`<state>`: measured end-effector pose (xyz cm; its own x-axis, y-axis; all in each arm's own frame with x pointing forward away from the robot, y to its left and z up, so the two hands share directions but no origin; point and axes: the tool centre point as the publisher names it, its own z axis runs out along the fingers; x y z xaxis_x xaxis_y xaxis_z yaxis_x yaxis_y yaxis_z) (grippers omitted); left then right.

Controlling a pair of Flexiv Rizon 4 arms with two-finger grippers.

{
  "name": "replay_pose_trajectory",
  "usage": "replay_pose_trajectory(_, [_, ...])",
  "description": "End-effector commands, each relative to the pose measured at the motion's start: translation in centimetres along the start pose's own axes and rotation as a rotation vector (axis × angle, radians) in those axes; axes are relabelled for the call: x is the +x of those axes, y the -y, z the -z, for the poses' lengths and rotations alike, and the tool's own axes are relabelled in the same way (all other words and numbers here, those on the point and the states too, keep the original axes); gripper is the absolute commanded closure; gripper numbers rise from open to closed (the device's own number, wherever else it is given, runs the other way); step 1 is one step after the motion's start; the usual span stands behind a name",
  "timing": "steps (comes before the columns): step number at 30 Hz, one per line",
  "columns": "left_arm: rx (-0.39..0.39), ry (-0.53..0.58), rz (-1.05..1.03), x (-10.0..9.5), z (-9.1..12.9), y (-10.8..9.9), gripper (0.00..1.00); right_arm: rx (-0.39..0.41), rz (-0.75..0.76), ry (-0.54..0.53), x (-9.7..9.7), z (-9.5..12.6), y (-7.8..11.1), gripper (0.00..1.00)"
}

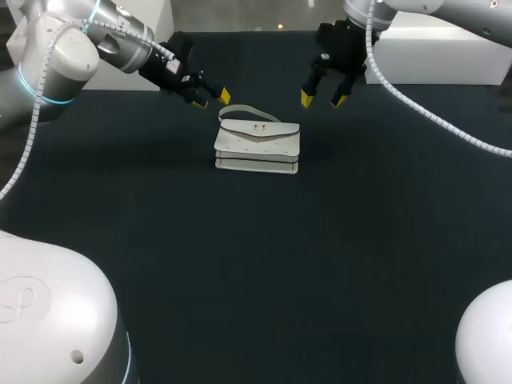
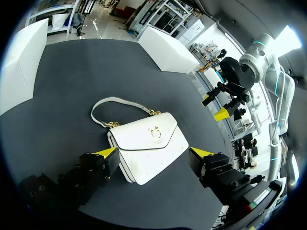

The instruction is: Pick up the bag, open it, inspect its contents, close it, and place it on the opposite side

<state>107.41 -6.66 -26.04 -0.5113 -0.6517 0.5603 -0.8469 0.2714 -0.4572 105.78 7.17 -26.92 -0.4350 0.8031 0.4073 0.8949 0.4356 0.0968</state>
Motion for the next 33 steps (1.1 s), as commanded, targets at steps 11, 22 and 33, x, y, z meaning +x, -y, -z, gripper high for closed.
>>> replay_pose_trajectory(11, [-0.013, -0.010, 0.221, -0.7, -1.1, -0.5, 0.00, -0.112, -0.283, -0.304, -0.4, -1.0, 0.8, 0.00])
replay_pose_trajectory(22, [-0.037, -0.240, 0.389, -1.8, -1.4, -0.5, 0.00, -0.117, -0.375, -0.368, -0.3, -2.2, -0.1, 0.00])
replay_pose_trajectory(33, [-0.105, -0.466, 0.505, -3.9, -2.8, -0.6, 0.00, -0.232, -0.472, -0.453, -1.0, -3.7, 0.0, 0.00])
